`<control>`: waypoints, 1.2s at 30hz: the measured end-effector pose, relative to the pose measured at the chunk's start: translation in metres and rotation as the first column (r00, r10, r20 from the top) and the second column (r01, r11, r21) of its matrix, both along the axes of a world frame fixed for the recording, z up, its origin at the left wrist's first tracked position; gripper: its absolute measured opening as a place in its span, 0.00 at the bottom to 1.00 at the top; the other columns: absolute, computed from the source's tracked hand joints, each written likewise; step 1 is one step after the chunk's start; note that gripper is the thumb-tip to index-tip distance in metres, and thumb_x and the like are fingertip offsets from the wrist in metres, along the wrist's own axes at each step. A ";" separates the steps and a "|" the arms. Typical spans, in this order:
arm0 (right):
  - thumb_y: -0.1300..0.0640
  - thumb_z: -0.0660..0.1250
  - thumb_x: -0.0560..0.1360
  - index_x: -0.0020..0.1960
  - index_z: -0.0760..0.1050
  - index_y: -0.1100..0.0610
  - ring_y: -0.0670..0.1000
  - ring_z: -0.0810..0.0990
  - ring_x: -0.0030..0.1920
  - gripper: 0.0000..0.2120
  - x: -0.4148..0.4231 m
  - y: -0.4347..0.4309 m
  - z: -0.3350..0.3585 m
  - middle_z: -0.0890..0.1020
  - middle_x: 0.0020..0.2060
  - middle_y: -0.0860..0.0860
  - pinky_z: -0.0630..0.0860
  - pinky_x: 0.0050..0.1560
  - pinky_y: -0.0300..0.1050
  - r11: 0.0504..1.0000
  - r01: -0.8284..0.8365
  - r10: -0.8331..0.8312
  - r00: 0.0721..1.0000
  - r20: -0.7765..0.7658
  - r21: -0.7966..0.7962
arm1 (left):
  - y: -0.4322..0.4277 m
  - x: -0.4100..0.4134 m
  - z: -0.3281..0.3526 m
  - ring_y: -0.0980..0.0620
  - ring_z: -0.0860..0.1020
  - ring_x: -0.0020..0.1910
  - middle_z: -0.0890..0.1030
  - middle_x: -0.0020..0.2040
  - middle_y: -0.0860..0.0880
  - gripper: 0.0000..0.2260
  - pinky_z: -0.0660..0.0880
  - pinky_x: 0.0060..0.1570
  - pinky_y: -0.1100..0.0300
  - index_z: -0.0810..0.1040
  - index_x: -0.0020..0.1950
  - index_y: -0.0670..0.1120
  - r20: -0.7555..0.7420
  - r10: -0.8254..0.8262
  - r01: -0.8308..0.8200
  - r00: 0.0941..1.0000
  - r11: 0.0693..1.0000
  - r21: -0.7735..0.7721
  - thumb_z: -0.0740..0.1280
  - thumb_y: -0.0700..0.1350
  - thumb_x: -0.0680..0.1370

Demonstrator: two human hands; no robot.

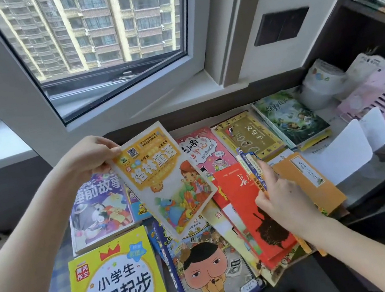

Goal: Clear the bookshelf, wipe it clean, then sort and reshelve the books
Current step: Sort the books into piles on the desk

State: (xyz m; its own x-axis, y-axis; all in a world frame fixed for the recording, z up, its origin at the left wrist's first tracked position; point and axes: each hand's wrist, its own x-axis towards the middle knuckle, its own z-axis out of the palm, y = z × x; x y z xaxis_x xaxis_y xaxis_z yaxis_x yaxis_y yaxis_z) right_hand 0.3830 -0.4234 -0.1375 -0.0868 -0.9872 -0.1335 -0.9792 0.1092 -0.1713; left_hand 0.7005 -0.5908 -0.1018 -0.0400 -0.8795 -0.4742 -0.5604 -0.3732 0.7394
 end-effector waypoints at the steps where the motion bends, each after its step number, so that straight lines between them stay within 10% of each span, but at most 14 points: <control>1: 0.58 0.58 0.79 0.78 0.41 0.61 0.43 0.61 0.27 0.35 -0.002 0.000 0.000 0.68 0.32 0.45 0.67 0.28 0.39 1.000 0.017 -0.017 1.000 0.024 0.001 | -0.001 -0.002 0.001 0.51 0.73 0.35 0.82 0.39 0.44 0.06 0.68 0.22 0.69 0.80 0.47 0.40 -0.015 0.006 -0.006 1.000 1.000 0.007 0.65 0.40 0.80; 8: 0.50 0.58 0.81 0.77 0.51 0.57 0.41 0.67 0.33 0.30 0.016 0.005 -0.009 0.70 0.37 0.44 0.66 0.30 0.34 1.000 -0.020 0.020 1.000 -0.002 0.009 | -0.005 -0.002 0.012 0.59 0.72 0.18 0.79 0.38 0.42 0.06 0.65 0.16 0.71 0.78 0.47 0.38 -0.032 0.043 -0.044 0.999 0.999 -0.019 0.63 0.39 0.80; 12: 0.38 0.58 0.78 0.74 0.57 0.58 0.57 0.68 0.69 0.33 0.040 0.008 -0.026 0.68 0.68 0.60 0.74 0.61 0.48 0.956 -0.121 0.169 0.972 -0.164 0.268 | -0.011 0.009 0.021 0.51 0.73 0.32 0.80 0.37 0.43 0.07 0.69 0.20 0.71 0.78 0.44 0.40 -0.104 0.129 -0.133 0.986 0.991 -0.033 0.63 0.39 0.80; 17: 0.51 0.58 0.82 0.68 0.72 0.55 0.52 0.79 0.43 0.17 0.005 -0.005 0.004 0.83 0.51 0.52 0.75 0.40 0.44 0.990 0.117 -0.125 0.986 0.111 0.076 | -0.010 -0.006 0.035 0.53 0.75 0.30 0.80 0.39 0.41 0.06 0.71 0.21 0.71 0.78 0.48 0.38 -0.256 0.086 -0.093 0.963 0.996 -0.012 0.63 0.38 0.80; 22: 0.62 0.57 0.80 0.60 0.78 0.57 0.57 0.78 0.44 0.14 -0.072 -0.016 0.034 0.83 0.48 0.57 0.68 0.39 0.44 0.843 0.506 -0.455 0.852 0.261 -0.181 | 0.003 -0.078 0.016 0.55 0.75 0.25 0.82 0.37 0.41 0.06 0.72 0.21 0.69 0.79 0.47 0.37 -0.318 -0.075 0.111 0.945 0.989 0.097 0.63 0.37 0.79; 26: 0.65 0.57 0.79 0.59 0.78 0.59 0.59 0.80 0.45 0.14 -0.115 -0.038 0.034 0.83 0.49 0.58 0.75 0.42 0.47 0.701 0.671 -0.551 0.725 0.413 -0.243 | 0.018 -0.146 -0.024 0.54 0.78 0.31 0.81 0.39 0.44 0.05 0.76 0.27 0.67 0.80 0.48 0.38 -0.022 -0.373 0.372 0.927 0.915 0.157 0.64 0.37 0.79; 30: 0.66 0.58 0.77 0.55 0.77 0.68 0.66 0.79 0.47 0.12 -0.127 -0.065 0.018 0.81 0.49 0.65 0.78 0.47 0.57 0.680 0.714 -0.620 0.680 0.390 -0.165 | 0.012 -0.176 -0.045 0.51 0.78 0.34 0.79 0.40 0.48 0.12 0.77 0.34 0.60 0.82 0.52 0.39 0.520 -0.591 0.644 0.617 0.759 0.099 0.60 0.37 0.76; 34: 0.59 0.59 0.80 0.46 0.75 0.63 0.62 0.75 0.45 0.10 -0.143 -0.103 -0.009 0.79 0.42 0.59 0.70 0.37 0.48 0.755 0.654 -0.626 0.741 0.243 -0.049 | -0.012 -0.187 -0.031 0.49 0.81 0.51 0.83 0.53 0.47 0.12 0.78 0.50 0.56 0.82 0.55 0.43 0.523 -0.550 0.654 0.651 0.756 -0.017 0.61 0.44 0.79; 36: 0.55 0.59 0.81 0.58 0.74 0.63 0.61 0.77 0.51 0.12 -0.154 -0.125 -0.027 0.79 0.51 0.60 0.70 0.40 0.46 0.777 0.629 -0.624 0.767 0.150 0.019 | -0.023 -0.189 -0.026 0.50 0.80 0.52 0.82 0.55 0.48 0.11 0.76 0.52 0.57 0.81 0.56 0.45 0.486 -0.519 0.617 0.703 0.785 -0.056 0.62 0.47 0.80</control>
State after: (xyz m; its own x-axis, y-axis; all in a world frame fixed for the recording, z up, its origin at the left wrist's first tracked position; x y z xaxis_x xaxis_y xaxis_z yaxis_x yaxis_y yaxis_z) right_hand 0.2289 -0.5483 -0.1641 -0.6703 -0.7237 -0.1643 -0.6598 0.6825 -0.3144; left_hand 0.5115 -0.6136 -0.1280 -0.4041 -0.8304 -0.3836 -0.8850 0.2488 0.3936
